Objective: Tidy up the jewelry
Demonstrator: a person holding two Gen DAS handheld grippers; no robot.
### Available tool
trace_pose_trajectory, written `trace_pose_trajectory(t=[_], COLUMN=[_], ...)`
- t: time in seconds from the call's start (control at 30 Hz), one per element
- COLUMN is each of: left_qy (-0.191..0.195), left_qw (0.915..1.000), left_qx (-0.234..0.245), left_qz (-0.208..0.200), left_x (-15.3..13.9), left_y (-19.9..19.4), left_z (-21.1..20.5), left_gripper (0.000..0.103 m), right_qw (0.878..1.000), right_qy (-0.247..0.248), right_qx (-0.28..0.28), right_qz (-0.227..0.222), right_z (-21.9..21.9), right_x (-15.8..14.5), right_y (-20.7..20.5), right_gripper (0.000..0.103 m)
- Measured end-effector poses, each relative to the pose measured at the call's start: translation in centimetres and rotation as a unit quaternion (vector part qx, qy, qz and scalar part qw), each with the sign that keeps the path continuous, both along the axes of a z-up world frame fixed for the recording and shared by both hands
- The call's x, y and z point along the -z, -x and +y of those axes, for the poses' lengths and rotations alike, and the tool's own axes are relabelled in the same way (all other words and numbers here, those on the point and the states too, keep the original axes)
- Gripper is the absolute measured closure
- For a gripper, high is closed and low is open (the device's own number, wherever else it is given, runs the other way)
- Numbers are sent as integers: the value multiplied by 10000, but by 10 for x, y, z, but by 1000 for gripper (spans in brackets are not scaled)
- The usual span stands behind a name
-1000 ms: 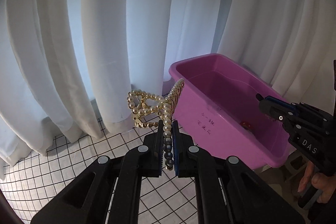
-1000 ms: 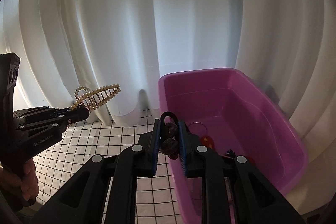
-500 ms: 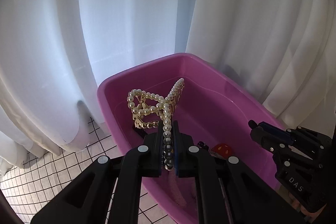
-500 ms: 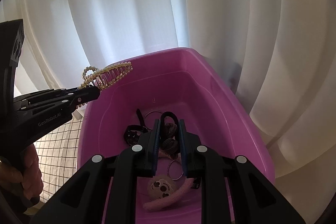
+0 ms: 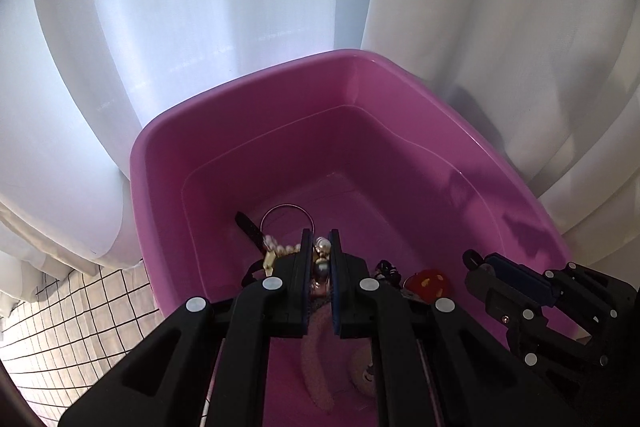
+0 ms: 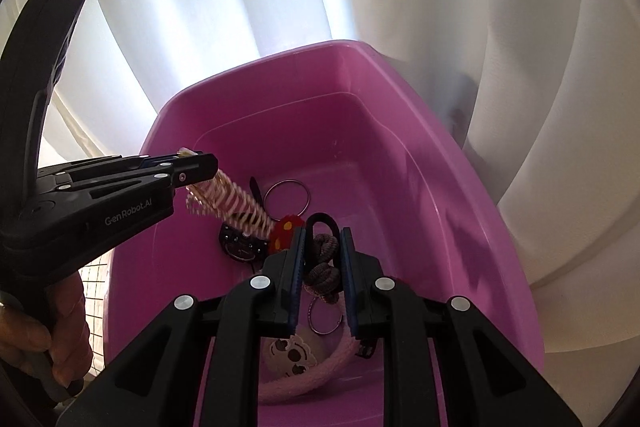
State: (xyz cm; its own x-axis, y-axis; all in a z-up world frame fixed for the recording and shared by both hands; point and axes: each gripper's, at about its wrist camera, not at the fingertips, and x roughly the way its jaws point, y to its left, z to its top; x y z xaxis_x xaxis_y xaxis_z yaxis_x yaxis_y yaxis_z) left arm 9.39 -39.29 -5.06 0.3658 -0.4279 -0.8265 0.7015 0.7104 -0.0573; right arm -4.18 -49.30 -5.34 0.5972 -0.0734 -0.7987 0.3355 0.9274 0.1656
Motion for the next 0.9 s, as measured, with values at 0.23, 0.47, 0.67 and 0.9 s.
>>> trace_pose_trajectory(t=[0.23, 0.47, 0.67, 0.9], left_qy=[12, 12, -63, -194], left_qw=[9996, 9992, 9983, 9972], left_qx=[-186, -367, -571, -720], left_qz=[-196, -155, -44, -74], left_x=[-5, -8, -9, -9], left_y=[-1, -8, -14, -15], left_z=[-3, 1, 6, 10], left_gripper=[38, 12, 8, 8], right_qw=[9999, 9998, 9997, 9997], right_qy=[-94, -127, -166, -176], right_qx=[67, 147, 164, 133], right_qz=[38, 79, 87, 99], right_z=[-2, -12, -14, -12], right_x=[2, 6, 3, -1], right_y=[-2, -2, 1, 3], right_gripper=[41, 39, 38, 36])
